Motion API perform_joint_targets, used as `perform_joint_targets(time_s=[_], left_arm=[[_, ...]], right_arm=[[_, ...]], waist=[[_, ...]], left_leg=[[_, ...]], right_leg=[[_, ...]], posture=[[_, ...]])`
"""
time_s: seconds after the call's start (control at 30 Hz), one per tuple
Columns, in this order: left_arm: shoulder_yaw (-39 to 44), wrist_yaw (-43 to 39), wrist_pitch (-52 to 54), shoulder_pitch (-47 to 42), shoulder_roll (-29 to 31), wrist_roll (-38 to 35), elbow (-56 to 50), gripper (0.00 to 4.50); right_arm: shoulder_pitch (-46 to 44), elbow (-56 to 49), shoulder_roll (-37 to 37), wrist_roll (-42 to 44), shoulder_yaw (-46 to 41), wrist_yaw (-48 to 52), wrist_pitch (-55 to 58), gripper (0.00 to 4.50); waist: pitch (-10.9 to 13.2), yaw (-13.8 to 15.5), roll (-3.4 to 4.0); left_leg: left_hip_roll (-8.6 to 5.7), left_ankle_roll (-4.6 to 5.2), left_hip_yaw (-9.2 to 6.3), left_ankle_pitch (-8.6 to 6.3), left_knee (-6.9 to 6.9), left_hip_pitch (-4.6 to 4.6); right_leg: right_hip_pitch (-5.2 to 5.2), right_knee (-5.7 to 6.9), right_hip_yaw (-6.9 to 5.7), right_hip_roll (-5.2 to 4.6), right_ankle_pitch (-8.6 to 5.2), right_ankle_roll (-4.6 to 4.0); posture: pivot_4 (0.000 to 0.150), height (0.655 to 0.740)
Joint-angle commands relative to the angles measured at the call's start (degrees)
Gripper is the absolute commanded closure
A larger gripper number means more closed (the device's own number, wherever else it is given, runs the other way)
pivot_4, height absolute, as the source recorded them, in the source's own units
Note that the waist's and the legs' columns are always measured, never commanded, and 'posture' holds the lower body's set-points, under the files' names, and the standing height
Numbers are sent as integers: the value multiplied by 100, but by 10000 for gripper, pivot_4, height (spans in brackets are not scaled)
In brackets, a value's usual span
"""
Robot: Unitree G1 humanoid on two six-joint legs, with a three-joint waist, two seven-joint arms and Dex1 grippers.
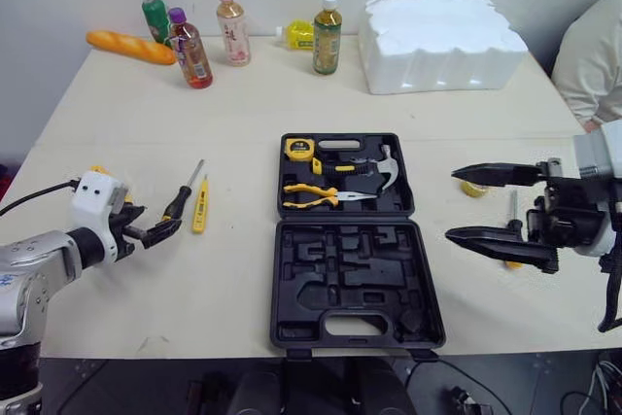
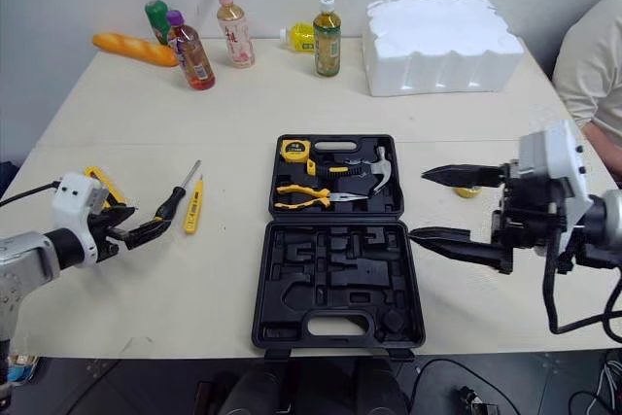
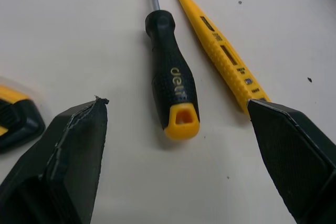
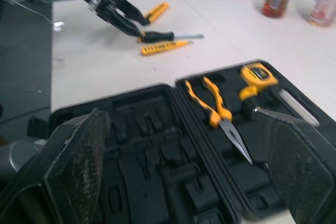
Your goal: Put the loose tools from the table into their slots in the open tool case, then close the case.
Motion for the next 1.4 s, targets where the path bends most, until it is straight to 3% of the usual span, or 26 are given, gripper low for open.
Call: perform_joint_targets(time_s=[0.03,0.3,0.53,0.63,0.8,0.83,1.1,1.23,1.4], left_arm=[[-322,53,-213,-265,-17,261,264,641],[-1023,72,-820,-653,-51,871,963,641],[-941,106,-810,-776,-108,917,1140,641],[-933,140,-788,-758,-160,919,1222,9143],[-972,178,-840,-629,-278,955,1195,32975],[-905,173,-863,-615,-250,948,1212,34883],[-577,-961,-1301,-774,954,751,1340,34739],[-1169,-1786,-1269,-1414,1157,520,548,34739],[-2146,-2812,-1326,-2173,1141,456,-62,34739]], right_arm=[[-400,-246,117,118,410,-150,-49,0],[-1392,-332,531,24,1357,-607,64,0],[-1780,-252,709,-36,1638,-836,120,0],[-1913,-167,795,-102,1697,-928,104,0],[-2026,-157,851,-127,1771,-993,127,0],[-2040,-162,861,-138,1777,-1016,128,0],[-1935,-205,726,-143,1631,-1072,217,0],[-1483,-409,524,5,1241,-1200,401,0],[-668,-782,235,247,597,-1339,620,0]], waist=[[0,2,-1],[1,-8,-6],[0,-2,-8],[0,-4,-8],[0,-12,-8],[-1,-13,-8],[2,-65,-27],[2,64,-30],[0,138,-31]], left_leg=[[0,1,5,0,1,-9],[1,1,43,8,10,-19],[1,3,41,12,13,-17],[1,3,42,12,13,-17],[4,2,43,12,12,-13],[4,2,44,12,12,-12],[15,-3,58,12,-2,-17],[13,3,48,8,4,-33],[7,5,7,8,59,-125]], right_leg=[[-11,5,0,0,0,0],[-53,44,2,4,1,0],[-53,53,3,-1,3,-3],[-53,54,4,-1,3,-3],[-54,60,7,0,3,-4],[-54,62,7,0,3,-4],[-78,72,13,5,-1,-18],[-76,50,13,-5,-1,-18],[-107,45,8,-2,12,-14]], posture=[[1500,7383],[1500,7383],[1500,7383],[1500,7383],[1500,7383],[1500,7383],[1500,7383],[1500,7383],[1500,7383]])
